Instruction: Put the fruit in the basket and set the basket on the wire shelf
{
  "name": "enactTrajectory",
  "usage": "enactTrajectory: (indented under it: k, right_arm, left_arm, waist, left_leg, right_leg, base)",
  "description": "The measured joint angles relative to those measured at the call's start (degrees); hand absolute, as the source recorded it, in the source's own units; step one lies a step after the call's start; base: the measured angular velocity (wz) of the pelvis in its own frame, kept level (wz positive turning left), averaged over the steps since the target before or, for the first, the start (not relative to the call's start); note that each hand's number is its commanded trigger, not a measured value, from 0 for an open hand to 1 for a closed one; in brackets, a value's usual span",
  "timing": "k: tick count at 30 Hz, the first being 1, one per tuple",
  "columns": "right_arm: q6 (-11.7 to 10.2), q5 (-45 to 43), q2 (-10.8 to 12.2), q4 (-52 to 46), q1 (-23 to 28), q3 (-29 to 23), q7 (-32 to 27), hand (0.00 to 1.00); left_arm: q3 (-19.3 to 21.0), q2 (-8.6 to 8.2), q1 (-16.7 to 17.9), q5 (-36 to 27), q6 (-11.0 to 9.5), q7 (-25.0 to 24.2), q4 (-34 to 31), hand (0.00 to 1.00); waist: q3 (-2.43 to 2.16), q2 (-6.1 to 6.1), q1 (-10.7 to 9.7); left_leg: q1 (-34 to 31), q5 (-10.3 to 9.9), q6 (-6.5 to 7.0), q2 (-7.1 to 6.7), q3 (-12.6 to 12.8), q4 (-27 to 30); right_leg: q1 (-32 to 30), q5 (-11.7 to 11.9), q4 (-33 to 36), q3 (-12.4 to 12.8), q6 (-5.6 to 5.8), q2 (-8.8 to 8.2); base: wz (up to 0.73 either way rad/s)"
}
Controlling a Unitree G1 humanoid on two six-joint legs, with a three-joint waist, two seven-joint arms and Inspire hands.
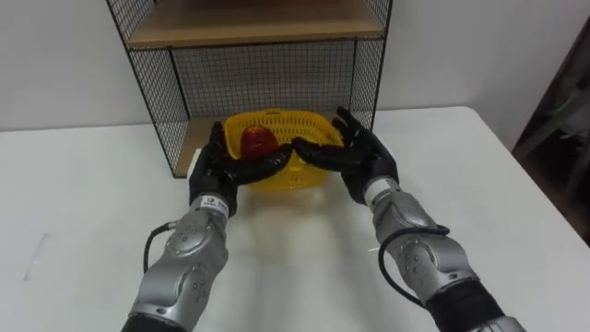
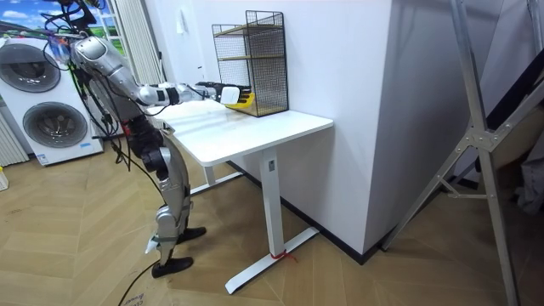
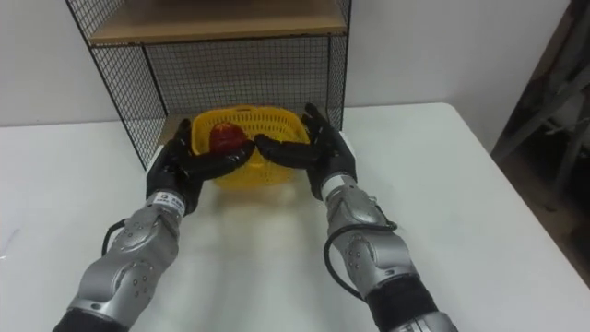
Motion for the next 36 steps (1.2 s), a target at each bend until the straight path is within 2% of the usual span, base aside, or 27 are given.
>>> enactTrajectory:
  k: [2, 4, 6, 8, 11, 18, 21, 22, 23, 24, 25, 26, 27, 28, 29, 30, 31, 32, 33, 34, 35, 36]
  right_arm:
    - [0.3, 0.9, 0.1, 0.0, -0.6, -0.9, -0.6, 0.00]
    - [0.4, 1.4, 0.1, 1.7, -1.7, -1.0, -1.2, 0.00]
    - [1.4, 1.6, 0.2, 4.0, -2.9, -1.0, -1.7, 0.00]
    - [2.4, 2.3, 0.2, 6.2, -3.9, -1.0, -2.1, 0.00]
    - [2.8, 3.7, 0.0, 8.5, -4.4, -1.2, -2.2, 0.00]
    - [5.4, 4.3, -0.1, 8.9, -4.4, -2.2, -1.7, 0.00]
    - [6.0, 4.6, -0.1, 8.9, -4.4, -2.2, -1.7, 0.00]
    - [6.0, 4.7, -0.2, 8.9, -4.5, -2.3, -1.7, 0.00]
    - [6.0, 5.0, -0.2, 8.9, -4.6, -2.3, -1.7, 0.00]
    - [6.0, 5.6, -0.3, 8.9, -4.6, -2.3, -1.7, 0.00]
    - [6.0, 6.4, -0.5, 8.9, -4.6, -2.2, -1.7, 0.00]
    - [6.0, 7.2, -0.6, 9.3, -4.6, -2.1, -1.7, 0.00]
    - [6.0, 7.5, -0.6, 9.7, -4.7, -2.2, -1.7, 0.00]
    - [6.0, 7.6, -0.5, 10.5, -4.7, -2.7, -1.6, 0.00]
    - [6.1, 7.5, -0.8, 11.3, -4.6, -3.7, -1.6, 0.00]
    - [6.0, 7.5, -1.1, 11.4, -4.8, -4.5, -1.6, 0.00]
    - [6.0, 7.4, -1.1, 11.6, -5.1, -4.8, -1.4, 0.00]
    - [6.0, 6.7, -1.1, 12.0, -5.3, -4.8, -0.6, 0.00]
    - [6.0, 6.2, -1.0, 12.1, -5.3, -4.8, -0.4, 0.00]
    - [6.0, 5.8, -0.7, 12.2, -5.6, -4.8, -0.1, 0.00]
    - [6.0, 5.7, -0.7, 12.8, -5.8, -5.0, 0.1, 0.00]
    - [6.0, 5.7, -0.6, 13.4, -5.8, -5.4, 0.1, 0.00]
  left_arm:
    - [0.2, -0.15, -1.0, 0.0, 0.8, 0.1, 0.3, 0.00]
    - [0.4, -0.36, -1.6, 0.0, 1.2, 0.3, 1.2, 0.00]
    - [0.7, -0.52, -1.9, 0.0, 2.3, 0.9, 2.4, 0.00]
    - [1.1, -0.59, -1.9, 0.0, 3.8, 1.9, 3.5, 0.00]
    - [1.2, -1.03, -1.9, 0.0, 4.7, 1.9, 4.5, 0.00]
    - [1.3, -1.41, -1.9, 0.0, 5.9, 3.1, 4.7, 0.00]
    - [1.3, -1.79, -1.9, -0.2, 6.5, 3.4, 4.7, 0.00]
    - [1.2, -1.92, -1.9, -0.2, 6.6, 3.6, 4.7, 0.00]
    - [1.3, -1.91, -2.1, -0.5, 6.6, 3.8, 4.7, 0.00]
    - [1.3, -1.94, -2.2, -0.6, 6.6, 3.9, 4.7, 0.00]
    - [1.2, -1.91, -2.5, -0.6, 6.6, 4.0, 5.0, 0.00]
    - [1.2, -1.91, -3.3, -0.6, 6.6, 4.0, 6.0, 0.00]
    - [1.1, -1.91, -3.7, -0.6, 6.6, 4.0, 6.6, 0.00]
    - [0.6, -2.08, -4.1, -0.5, 6.6, 3.9, 7.1, 0.00]
    - [-0.5, -2.24, -4.4, -0.5, 6.7, 3.6, 7.3, 0.00]
    - [-0.9, -2.11, -5.1, -0.6, 6.7, 3.6, 7.4, 0.00]
    - [-0.9, -1.83, -5.5, -0.6, 6.7, 3.4, 7.4, 0.00]
    - [-0.6, -1.34, -5.8, -0.6, 6.7, 2.2, 8.2, 0.00]
    - [-0.4, -1.17, -5.8, -0.6, 6.7, 1.8, 8.6, 0.00]
    - [-0.3, -0.79, -5.9, -0.6, 6.7, 1.3, 9.2, 0.00]
    - [-0.2, -0.57, -5.9, -0.6, 6.9, 0.9, 9.7, 0.00]
    - [-0.2, -0.58, -5.9, -0.6, 7.0, 0.5, 10.2, 0.00]
  waist:
    - [-0.44, 0.71, -0.1]
    - [-0.54, 1.08, -0.4]
    - [-0.60, 1.28, -0.8]
    - [-0.58, 1.42, -1.2]
    - [-0.49, 1.56, -1.3]
    - [-0.28, 1.78, -1.5]
    - [-0.18, 1.61, -1.5]
    - [-0.25, 1.42, -1.2]
    - [-0.31, 1.11, -1.0]
    - [-0.30, 1.07, -1.0]
    - [-0.30, 1.13, -0.6]
    - [-0.05, 0.67, -0.1]
    - [0.08, 0.33, -0.1]
    - [0.22, -0.11, -0.4]
    - [0.11, 0.52, -1.4]
    - [0.11, 0.81, -1.4]
    - [0.51, 1.51, -1.0]
    - [0.73, 2.01, -1.2]
    - [0.61, 2.04, -1.4]
    - [0.52, 1.93, -2.0]
    - [0.03, 2.02, -2.6]
    - [-0.22, 2.38, -2.7]
  left_leg:
    - [0.1, -0.1, 0.18, -0.05, 0.1, 0.0]
    - [0.8, -0.1, 0.25, -0.06, 0.1, -0.2]
    - [1.7, -0.1, 0.35, -0.09, 0.2, -0.3]
    - [2.3, -0.2, 0.41, -0.02, 0.2, -0.3]
    - [2.6, -0.2, 0.41, 0.03, 0.2, -0.3]
    - [2.6, -0.3, 0.62, 0.12, 0.2, 0.1]
    - [2.7, -0.7, 1.17, -0.27, 0.6, 0.9]
    - [2.7, -1.1, 1.64, -0.38, 1.8, 1.2]
    - [2.5, -1.8, 2.06, -1.22, 2.3, 1.8]
    - [2.2, -2.2, 2.34, -1.22, 2.6, 2.5]
    - [1.8, -2.8, 2.71, -1.17, 3.3, 3.5]
    - [2.0, -3.5, 3.32, -1.54, 3.6, 4.3]
    - [2.4, -4.0, 3.63, -1.82, 3.2, 4.9]
    - [3.1, -5.0, 3.95, -2.27, 2.4, 6.0]
    - [3.2, -5.9, 4.55, -1.99, 0.6, 8.0]
    - [2.9, -6.9, 4.68, -1.84, -0.6, 9.3]
    - [2.9, -7.2, 4.63, -1.71, -0.7, 9.7]
    - [2.8, -7.9, 4.55, -1.06, -1.1, 10.9]
    - [2.6, -8.1, 4.56, -1.10, -1.3, 11.2]
    - [2.4, -8.8, 4.62, -1.30, -1.8, 12.3]
    - [2.0, -10.0, 4.39, -1.50, -3.1, 14.2]
    - [2.0, -10.3, 4.23, -1.53, -3.5, 14.6]
  right_leg:
    - [0.1, 0.1, 0.0, 0.2, 0.15, -0.14]
    - [0.7, 0.1, 0.3, 0.1, 0.25, -0.31]
    - [1.6, 0.2, 0.3, 0.2, 0.28, -0.43]
    - [2.1, 0.2, 0.3, 0.3, 0.28, -0.43]
    - [2.3, 0.2, 0.5, 0.3, 0.28, -0.41]
    - [1.9, 0.0, 1.2, 0.8, 0.60, -0.46]
    - [1.7, -0.8, 2.9, 0.9, 1.05, -1.03]
    - [0.6, -1.9, 5.5, 1.1, 1.29, -1.76]
    - [-0.9, -3.1, 9.2, 1.3, 1.74, -2.64]
    - [-1.9, -3.6, 11.5, 1.4, 2.17, -3.06]
    - [-4.5, -3.9, 17.8, 1.4, 2.68, -3.65]
    - [-7.2, -3.3, 24.9, 1.3, 3.29, -4.92]
    - [-8.4, -2.6, 28.8, 1.5, 3.67, -5.49]
    - [-10.9, 0.2, 35.1, 2.2, 4.11, -6.18]
    - [-14.0, 2.9, 40.4, 3.4, 4.47, -5.40]
    - [-16.8, 1.5, 39.7, 5.8, 4.54, -3.33]
    - [-18.2, 0.8, 38.1, 6.7, 4.44, -2.24]
    - [-19.8, 0.2, 32.2, 8.2, 3.97, -0.54]
    - [-20.2, 0.3, 28.5, 8.4, 3.85, -0.28]
    - [-20.5, 0.5, 20.8, 8.4, 4.04, -0.20]
    - [-20.6, 2.2, 18.7, 8.1, 4.07, 0.14]
    - [-20.1, 2.9, 18.3, 8.0, 3.81, 0.39]
  base:
    - [-0.04]
    - [0.00]
    - [0.00]
    - [0.00]
    - [0.00]
    - [-0.02]
    - [-0.02]
    - [-0.13]
    - [-0.16]
    - [-0.20]
    - [-0.19]
    - [-0.15]
    - [0.06]
    - [0.37]
    - [0.44]
    - [0.29]
    - [0.14]
    - [0.11]
    - [0.37]
    - [0.55]
    - [0.59]
    - [0.42]
